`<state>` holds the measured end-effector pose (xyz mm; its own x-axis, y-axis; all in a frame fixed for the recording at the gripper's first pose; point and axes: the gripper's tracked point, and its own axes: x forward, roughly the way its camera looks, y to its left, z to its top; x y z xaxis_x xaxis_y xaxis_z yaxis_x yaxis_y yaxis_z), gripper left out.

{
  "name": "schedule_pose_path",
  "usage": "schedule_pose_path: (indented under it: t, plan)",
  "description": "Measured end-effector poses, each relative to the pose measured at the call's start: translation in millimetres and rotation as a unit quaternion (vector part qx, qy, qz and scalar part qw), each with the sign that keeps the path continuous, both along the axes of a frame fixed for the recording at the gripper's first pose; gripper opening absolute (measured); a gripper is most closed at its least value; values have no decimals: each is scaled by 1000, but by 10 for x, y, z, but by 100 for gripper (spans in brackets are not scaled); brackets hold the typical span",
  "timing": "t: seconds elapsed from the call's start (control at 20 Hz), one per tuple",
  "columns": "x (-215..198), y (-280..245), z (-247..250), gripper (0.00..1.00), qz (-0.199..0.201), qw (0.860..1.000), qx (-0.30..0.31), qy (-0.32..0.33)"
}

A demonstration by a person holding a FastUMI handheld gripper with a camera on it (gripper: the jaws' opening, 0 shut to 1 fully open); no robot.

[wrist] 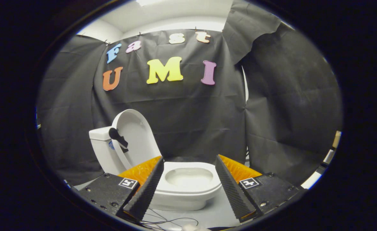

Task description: Open the toilet lid.

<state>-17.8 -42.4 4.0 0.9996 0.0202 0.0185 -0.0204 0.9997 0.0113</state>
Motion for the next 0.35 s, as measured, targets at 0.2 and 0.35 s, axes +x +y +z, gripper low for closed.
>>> schedule_pose_path:
  t: [0.2, 0.35]
  plan:
    - [-14, -2, 6, 100, 1, 1000, 0, 0]
    - [-16, 8, 22, 100, 3, 1000, -1, -3]
